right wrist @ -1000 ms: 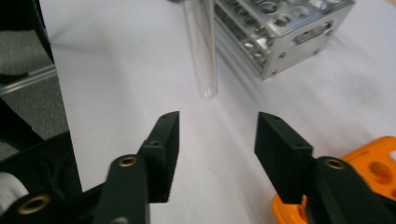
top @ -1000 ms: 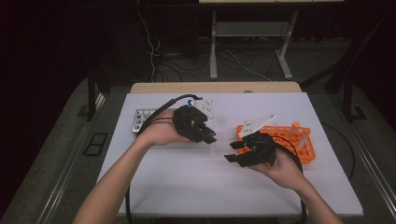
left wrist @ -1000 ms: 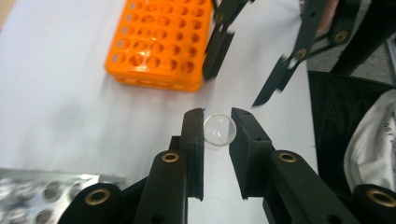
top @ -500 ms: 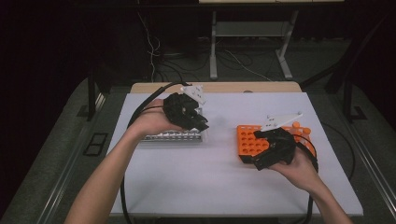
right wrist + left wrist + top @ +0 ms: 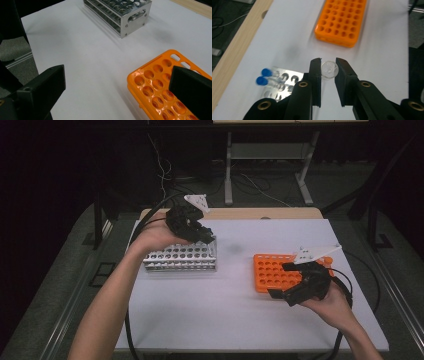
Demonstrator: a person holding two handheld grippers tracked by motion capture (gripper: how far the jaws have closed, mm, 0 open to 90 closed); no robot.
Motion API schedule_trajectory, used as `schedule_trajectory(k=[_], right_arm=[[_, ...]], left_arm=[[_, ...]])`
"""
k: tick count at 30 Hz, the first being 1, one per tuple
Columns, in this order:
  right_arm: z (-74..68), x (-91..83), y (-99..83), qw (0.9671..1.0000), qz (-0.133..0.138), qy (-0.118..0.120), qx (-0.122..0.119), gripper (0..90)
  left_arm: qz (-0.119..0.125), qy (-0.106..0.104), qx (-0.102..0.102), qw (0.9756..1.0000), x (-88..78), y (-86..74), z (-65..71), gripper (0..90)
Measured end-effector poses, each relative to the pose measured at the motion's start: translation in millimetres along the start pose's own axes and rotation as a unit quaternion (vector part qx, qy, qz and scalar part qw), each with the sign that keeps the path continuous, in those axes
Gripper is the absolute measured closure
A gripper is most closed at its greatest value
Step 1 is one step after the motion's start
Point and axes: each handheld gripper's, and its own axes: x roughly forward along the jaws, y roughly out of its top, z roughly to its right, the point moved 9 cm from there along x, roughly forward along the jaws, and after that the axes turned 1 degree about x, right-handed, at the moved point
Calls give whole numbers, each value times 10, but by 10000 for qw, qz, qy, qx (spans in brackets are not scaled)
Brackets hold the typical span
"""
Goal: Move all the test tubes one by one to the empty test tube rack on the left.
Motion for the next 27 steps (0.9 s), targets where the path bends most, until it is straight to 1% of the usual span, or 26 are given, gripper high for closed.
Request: schedule_trajectory(k=[5, 8, 10, 14, 18, 21, 23, 27], right_arm=[[25, -18, -68, 10000, -2, -7, 51, 3], [34, -21, -109, 10000, -54, -16, 66, 3], [34, -16, -130, 9999, -66, -11, 76, 3], [28, -7, -171, 9999, -84, 1, 95, 3], [39, -21, -208, 9999, -69, 0, 137, 3], [57, -29, -241, 9998, -55, -8, 189, 3], [65, -33, -264, 9998, -48, -1, 209, 3], [90, -39, -304, 9996, -19, 8, 275, 3]], left_arm=[[9, 199, -255, 9995, -51, -85, -204, 747], [-35, 313, -394, 9987, -43, -154, -318, 747], [-30, 373, -513, 9980, -34, -187, -390, 747], [-59, 511, -668, 9964, -18, -248, -541, 747], [-63, 603, -853, 9945, 6, -301, -667, 747], [-106, 689, -937, 9932, 31, -335, -755, 748], [-70, 724, -1004, 9923, 51, -341, -802, 748], [-90, 803, -1108, 9906, 122, -364, -898, 748]])
